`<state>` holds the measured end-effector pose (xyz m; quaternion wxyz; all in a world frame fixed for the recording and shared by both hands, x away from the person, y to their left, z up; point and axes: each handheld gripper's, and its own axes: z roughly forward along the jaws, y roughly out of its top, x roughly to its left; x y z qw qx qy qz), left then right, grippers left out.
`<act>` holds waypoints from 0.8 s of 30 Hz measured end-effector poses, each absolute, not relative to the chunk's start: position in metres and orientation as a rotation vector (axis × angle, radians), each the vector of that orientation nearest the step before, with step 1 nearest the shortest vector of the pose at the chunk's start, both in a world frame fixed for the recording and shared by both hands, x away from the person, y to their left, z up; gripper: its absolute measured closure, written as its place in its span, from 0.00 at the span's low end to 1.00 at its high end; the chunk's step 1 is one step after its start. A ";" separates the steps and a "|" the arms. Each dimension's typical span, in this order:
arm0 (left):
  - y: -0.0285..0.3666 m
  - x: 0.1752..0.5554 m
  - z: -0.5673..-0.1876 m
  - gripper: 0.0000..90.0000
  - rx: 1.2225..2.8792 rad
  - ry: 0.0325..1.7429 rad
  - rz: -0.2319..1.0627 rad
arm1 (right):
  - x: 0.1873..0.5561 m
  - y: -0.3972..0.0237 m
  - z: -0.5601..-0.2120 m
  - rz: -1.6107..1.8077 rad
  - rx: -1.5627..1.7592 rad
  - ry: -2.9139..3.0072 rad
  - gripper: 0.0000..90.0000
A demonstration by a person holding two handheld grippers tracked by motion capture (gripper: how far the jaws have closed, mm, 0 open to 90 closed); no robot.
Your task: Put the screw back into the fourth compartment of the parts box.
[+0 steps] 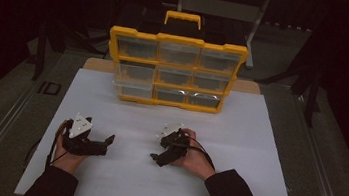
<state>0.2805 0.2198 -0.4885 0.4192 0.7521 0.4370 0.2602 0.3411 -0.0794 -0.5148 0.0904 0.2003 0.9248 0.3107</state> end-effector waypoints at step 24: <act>0.218 0.281 -0.490 0.01 1.915 1.096 0.657 | 0.352 -0.086 -0.518 0.908 0.678 2.803 0.51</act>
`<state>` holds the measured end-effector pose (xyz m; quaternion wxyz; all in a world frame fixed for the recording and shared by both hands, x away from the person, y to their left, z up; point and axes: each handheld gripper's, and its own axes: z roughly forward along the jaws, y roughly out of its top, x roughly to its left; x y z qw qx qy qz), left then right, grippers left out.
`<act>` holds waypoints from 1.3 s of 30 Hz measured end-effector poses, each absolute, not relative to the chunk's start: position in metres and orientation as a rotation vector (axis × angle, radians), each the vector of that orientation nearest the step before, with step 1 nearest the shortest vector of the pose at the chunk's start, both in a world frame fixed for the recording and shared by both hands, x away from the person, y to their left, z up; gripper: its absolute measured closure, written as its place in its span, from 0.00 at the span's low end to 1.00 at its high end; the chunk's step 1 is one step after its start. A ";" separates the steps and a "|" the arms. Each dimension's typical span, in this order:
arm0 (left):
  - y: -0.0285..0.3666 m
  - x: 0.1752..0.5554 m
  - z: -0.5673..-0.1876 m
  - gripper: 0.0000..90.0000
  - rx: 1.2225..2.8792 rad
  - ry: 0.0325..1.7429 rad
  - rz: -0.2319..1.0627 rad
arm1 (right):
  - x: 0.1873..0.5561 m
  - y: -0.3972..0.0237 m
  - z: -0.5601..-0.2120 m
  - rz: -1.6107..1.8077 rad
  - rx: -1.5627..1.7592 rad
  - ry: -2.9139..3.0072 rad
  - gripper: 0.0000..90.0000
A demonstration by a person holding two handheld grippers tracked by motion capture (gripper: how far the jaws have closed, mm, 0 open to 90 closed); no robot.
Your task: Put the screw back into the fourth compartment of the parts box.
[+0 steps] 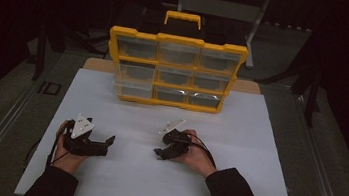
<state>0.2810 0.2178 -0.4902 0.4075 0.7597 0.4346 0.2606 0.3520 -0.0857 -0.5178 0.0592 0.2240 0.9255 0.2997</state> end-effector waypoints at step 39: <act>0.216 0.281 -0.491 0.01 1.926 1.086 0.640 | 0.360 -0.074 -0.493 0.717 0.621 2.986 0.98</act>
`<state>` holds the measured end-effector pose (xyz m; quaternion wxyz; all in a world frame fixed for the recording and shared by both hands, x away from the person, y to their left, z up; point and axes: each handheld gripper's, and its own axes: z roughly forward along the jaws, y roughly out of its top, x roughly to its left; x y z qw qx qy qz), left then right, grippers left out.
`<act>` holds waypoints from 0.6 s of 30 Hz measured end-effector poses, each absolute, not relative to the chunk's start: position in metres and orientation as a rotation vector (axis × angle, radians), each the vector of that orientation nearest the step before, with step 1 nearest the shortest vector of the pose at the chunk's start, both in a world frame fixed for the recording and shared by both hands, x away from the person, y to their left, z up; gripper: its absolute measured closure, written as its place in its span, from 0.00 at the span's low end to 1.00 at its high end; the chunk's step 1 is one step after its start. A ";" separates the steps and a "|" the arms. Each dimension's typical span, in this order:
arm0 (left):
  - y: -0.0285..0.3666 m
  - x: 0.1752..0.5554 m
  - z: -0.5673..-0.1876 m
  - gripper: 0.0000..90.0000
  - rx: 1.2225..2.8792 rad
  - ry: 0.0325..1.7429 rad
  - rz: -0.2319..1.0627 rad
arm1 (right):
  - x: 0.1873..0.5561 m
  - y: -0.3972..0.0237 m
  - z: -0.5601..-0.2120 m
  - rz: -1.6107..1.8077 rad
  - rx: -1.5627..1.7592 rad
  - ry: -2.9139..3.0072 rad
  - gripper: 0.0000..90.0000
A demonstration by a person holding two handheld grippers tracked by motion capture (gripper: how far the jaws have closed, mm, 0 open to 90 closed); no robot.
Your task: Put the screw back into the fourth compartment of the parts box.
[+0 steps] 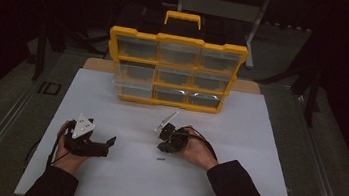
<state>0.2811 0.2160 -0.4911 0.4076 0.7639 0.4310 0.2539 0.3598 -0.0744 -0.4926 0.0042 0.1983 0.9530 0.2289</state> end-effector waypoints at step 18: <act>0.216 0.281 -0.491 0.01 1.927 1.083 0.641 | 0.375 -0.081 -0.449 0.764 0.591 2.986 0.97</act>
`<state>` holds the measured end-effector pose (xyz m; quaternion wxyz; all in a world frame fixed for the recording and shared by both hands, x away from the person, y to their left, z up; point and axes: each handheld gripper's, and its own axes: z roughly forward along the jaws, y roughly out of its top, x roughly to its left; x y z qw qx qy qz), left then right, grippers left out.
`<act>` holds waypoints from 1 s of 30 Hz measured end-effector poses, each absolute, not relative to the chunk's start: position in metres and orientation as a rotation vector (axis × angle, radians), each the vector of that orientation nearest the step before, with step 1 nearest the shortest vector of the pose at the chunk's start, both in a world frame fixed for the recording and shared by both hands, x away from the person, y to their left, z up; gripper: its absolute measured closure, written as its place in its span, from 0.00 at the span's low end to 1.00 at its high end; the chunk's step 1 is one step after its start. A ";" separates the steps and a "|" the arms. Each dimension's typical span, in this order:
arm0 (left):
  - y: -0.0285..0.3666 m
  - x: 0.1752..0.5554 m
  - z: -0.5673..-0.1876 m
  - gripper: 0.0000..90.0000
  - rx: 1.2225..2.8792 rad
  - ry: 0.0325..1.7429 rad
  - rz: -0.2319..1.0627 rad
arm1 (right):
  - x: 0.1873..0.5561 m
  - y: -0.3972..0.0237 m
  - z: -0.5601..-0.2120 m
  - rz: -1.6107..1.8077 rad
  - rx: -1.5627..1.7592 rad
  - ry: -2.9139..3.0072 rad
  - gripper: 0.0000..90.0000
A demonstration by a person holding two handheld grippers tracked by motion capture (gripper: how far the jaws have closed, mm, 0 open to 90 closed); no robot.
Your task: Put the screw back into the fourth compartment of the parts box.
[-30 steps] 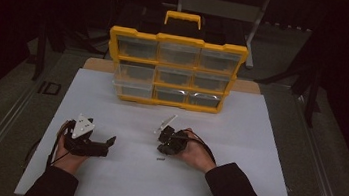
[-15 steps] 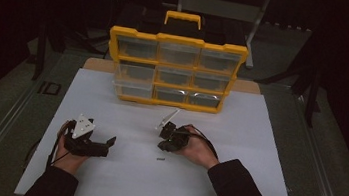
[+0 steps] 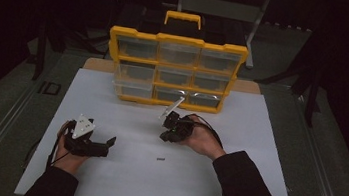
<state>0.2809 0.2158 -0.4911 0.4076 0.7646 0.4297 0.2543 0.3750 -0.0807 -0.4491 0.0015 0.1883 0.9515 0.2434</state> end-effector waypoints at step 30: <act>0.216 0.281 -0.491 0.01 1.926 1.080 0.639 | 0.404 -0.074 -0.372 0.829 0.540 2.911 0.97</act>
